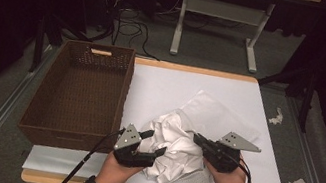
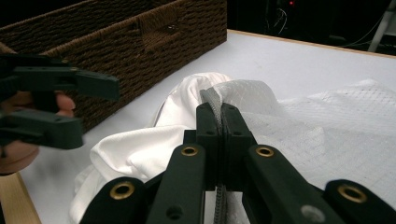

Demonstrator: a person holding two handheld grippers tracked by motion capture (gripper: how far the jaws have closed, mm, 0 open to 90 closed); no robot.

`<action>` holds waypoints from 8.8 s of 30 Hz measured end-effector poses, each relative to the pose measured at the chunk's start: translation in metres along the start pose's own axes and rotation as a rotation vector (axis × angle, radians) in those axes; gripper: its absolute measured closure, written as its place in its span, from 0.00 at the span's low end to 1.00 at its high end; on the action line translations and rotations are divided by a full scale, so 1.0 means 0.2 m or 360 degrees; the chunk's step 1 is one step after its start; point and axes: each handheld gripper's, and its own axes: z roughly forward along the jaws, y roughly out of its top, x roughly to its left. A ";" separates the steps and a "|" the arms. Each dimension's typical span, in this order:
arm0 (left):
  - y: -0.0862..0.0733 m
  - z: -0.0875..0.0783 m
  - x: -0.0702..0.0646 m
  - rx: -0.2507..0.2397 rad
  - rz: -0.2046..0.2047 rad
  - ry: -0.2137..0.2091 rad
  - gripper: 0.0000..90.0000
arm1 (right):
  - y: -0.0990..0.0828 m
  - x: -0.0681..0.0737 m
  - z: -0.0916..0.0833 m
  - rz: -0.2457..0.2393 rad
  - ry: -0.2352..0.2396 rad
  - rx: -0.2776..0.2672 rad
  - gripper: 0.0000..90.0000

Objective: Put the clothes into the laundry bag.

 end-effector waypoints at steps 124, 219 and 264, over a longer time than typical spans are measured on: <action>-0.01 0.10 -0.13 0.0098 0.0150 -0.0107 0.99 | -0.01 0.00 0.01 0.0010 0.0018 -0.0003 0.99; -0.12 0.20 -0.05 0.0312 -0.0034 -0.0020 0.96 | 0.00 0.04 0.01 -0.0007 0.0052 -0.0010 0.99; -0.14 0.22 -0.01 0.0437 -0.0014 -0.0096 0.95 | 0.00 0.04 0.02 0.0008 0.0063 -0.0008 0.99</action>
